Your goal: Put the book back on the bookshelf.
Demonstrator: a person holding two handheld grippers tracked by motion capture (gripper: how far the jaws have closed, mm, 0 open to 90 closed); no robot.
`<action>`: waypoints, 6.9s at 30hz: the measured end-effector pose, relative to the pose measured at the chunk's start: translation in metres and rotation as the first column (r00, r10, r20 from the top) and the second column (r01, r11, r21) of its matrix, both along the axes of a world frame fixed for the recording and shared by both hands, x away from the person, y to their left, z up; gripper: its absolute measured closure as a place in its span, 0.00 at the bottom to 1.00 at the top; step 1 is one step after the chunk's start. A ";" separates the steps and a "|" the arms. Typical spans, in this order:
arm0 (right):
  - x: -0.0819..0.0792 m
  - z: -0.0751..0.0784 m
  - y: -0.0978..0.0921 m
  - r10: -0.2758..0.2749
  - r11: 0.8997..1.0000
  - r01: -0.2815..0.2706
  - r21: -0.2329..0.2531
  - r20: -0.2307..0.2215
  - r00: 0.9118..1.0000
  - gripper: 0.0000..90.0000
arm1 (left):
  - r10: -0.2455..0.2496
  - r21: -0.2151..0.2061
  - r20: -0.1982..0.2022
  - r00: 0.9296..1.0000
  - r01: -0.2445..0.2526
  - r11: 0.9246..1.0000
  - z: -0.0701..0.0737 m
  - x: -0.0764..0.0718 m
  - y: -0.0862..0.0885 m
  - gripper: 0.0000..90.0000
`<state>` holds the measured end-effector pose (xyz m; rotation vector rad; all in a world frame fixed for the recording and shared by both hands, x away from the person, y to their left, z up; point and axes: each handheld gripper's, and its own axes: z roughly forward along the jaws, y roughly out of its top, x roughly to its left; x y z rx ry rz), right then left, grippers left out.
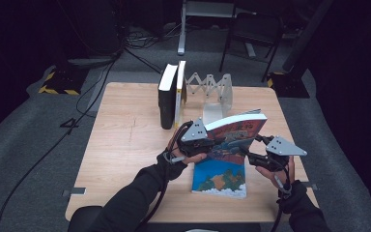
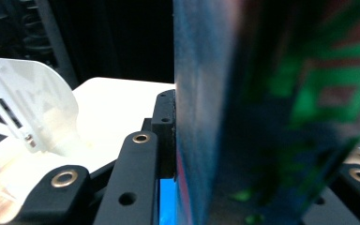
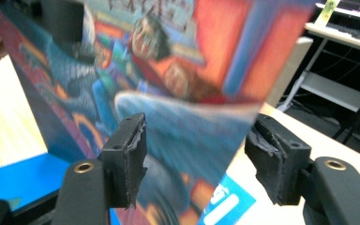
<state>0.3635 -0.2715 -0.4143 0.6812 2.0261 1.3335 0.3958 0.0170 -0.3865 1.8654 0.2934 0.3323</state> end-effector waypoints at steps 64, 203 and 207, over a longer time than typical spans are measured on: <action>-0.017 -0.053 -0.020 0.018 0.986 -0.062 -0.157 -0.268 0.963 0.36 | 0.505 -0.049 -0.005 0.863 -0.505 0.862 0.036 0.076 0.050 0.82; -0.017 -0.057 -0.018 0.021 0.981 -0.075 -0.182 -0.284 0.959 0.37 | 0.630 0.090 -0.099 0.770 -0.624 0.776 -0.092 0.072 0.011 0.72; -0.016 -0.057 -0.018 0.022 0.981 -0.075 -0.178 -0.283 0.959 0.37 | 0.640 0.100 -0.098 0.762 -0.632 0.768 -0.090 0.079 0.007 0.73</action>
